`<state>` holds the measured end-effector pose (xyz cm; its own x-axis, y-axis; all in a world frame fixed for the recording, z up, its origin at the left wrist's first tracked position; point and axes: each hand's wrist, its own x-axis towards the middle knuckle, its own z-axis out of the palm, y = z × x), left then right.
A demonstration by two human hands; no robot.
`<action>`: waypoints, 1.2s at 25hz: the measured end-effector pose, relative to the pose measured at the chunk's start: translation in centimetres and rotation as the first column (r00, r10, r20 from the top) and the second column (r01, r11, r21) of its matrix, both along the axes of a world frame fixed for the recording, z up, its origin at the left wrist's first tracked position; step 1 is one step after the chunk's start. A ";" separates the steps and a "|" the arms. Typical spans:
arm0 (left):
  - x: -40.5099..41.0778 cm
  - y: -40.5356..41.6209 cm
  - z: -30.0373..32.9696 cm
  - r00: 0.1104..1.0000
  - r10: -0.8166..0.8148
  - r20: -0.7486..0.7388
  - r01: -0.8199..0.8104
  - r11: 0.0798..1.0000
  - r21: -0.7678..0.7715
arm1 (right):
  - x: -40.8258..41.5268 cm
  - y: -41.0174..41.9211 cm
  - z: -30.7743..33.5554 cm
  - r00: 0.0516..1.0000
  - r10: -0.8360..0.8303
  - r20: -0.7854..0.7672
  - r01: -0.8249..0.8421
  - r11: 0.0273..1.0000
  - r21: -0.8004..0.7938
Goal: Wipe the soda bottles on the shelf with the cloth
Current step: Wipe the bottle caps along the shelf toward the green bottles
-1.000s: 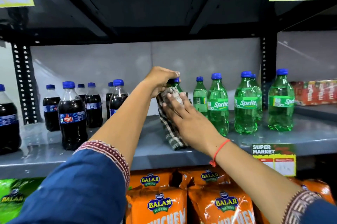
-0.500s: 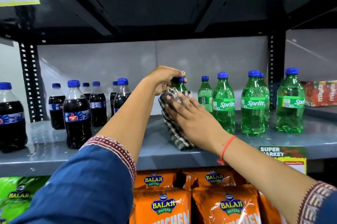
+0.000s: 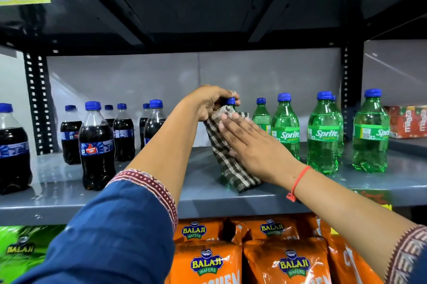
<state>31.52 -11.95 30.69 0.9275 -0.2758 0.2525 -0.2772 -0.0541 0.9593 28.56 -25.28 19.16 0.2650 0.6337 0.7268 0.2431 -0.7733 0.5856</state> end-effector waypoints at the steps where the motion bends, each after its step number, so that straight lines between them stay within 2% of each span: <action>1: 0.0 0.0 0.0 1.000 -0.004 0.000 0.004 1.000 0.003 | 0.0 0.0 0.1 1.000 0.005 0.002 -0.005 1.000 -0.028; 4: 0.2 0.1 0.0 1.000 -0.014 0.014 0.014 1.000 0.020 | 0.1 -0.3 0.4 0.999 0.016 0.042 -0.009 0.987 -0.163; 11: 0.0 0.1 0.0 1.000 -0.015 0.006 0.015 0.999 0.031 | 0.2 -0.3 0.2 0.997 0.077 0.018 -0.074 0.987 -0.144; 14: 0.0 0.2 0.1 1.000 -0.006 -0.004 0.006 0.999 0.049 | 0.3 -0.5 0.7 0.997 0.082 0.008 -0.079 0.974 -0.210; 17: -0.2 0.1 0.1 0.999 -0.019 -0.046 0.020 1.000 0.015 | 0.2 -0.5 1.2 0.997 0.076 -0.016 -0.078 0.983 -0.169; 20: -0.4 0.0 0.1 1.000 -0.008 -0.017 0.009 0.999 0.044 | 0.2 -0.7 1.4 0.998 0.061 0.009 -0.057 0.968 -0.244; 21: -0.5 0.1 0.1 0.999 -0.019 -0.036 0.020 0.999 0.034 | 0.2 -0.7 1.5 0.998 0.070 0.003 -0.067 0.974 -0.218; 25: -0.6 0.1 0.1 0.999 -0.026 -0.040 0.027 1.000 0.008 | -0.3 -0.4 0.9 0.990 0.112 -0.091 -0.105 0.992 0.071; 28: -0.4 0.2 0.0 1.000 0.001 0.008 -0.002 1.000 0.030 | -0.8 0.0 -0.6 0.967 0.147 -0.210 -0.119 0.983 0.137; 30: -0.5 0.2 0.0 1.000 0.014 0.021 -0.015 0.999 0.051 | -1.1 -0.2 -0.9 0.968 0.155 -0.198 -0.120 0.977 0.179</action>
<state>31.05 -11.70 30.67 0.9261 -0.2754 0.2579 -0.2962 -0.1073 0.9491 27.45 -25.49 18.30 0.3414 0.5512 0.7614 0.4575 -0.8050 0.3777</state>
